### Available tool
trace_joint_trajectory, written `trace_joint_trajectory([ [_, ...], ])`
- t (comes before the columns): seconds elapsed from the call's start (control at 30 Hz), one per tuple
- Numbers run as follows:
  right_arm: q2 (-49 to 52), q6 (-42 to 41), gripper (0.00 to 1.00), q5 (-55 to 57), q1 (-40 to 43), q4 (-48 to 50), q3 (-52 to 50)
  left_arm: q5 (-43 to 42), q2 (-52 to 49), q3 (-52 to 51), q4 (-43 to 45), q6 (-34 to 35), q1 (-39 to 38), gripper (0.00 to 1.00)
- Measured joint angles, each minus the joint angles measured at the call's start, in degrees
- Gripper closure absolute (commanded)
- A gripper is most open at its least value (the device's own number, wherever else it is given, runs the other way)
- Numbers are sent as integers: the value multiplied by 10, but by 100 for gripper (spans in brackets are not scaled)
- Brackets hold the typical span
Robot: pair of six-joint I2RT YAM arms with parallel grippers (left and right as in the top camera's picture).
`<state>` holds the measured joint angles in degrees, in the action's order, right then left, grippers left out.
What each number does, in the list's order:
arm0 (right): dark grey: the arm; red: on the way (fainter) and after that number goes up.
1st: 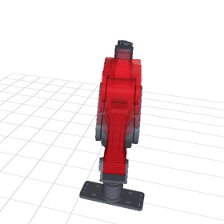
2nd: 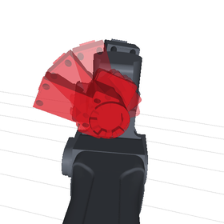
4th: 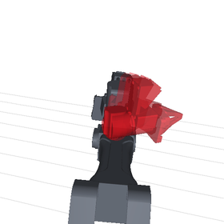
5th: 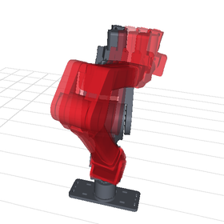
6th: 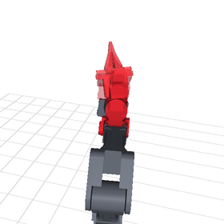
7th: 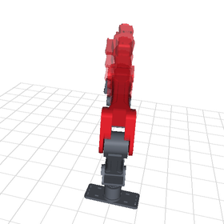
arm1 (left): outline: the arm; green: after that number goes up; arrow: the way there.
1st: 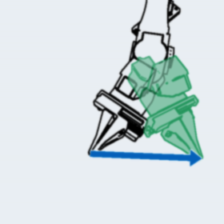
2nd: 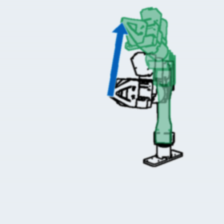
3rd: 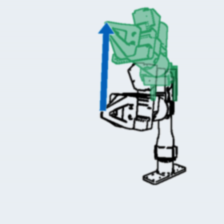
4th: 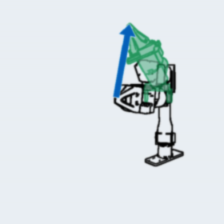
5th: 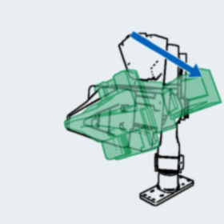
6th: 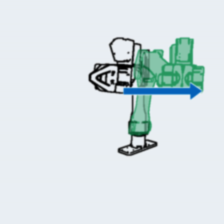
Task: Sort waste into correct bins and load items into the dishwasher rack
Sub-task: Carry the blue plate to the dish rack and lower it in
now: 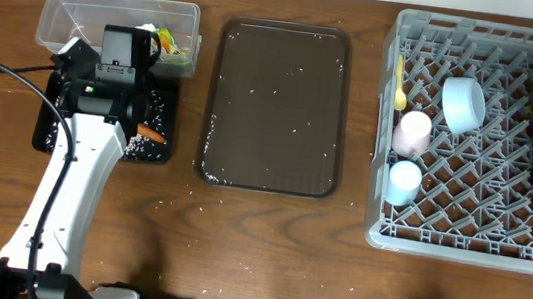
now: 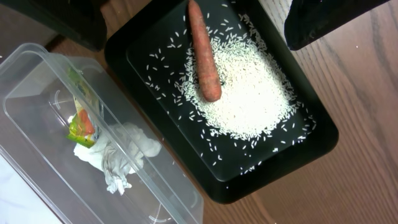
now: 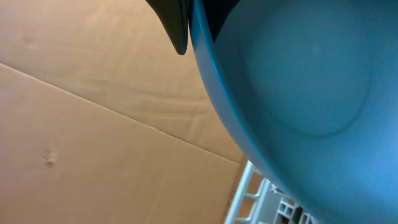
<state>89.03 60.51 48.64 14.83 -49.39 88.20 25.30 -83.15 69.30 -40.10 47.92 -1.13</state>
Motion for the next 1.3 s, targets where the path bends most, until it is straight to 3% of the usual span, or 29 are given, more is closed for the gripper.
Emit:
trace_joint_trajectory([
  [0.4,57,22,99,-13,53,29,-2,0,0,0,0,0,0,7],
  [1.17,64,30,99,-59,53,14,-7,0,0,0,0,0,0,7],
  [1.3,64,30,94,-63,51,14,-7,0,0,0,0,0,0,7],
])
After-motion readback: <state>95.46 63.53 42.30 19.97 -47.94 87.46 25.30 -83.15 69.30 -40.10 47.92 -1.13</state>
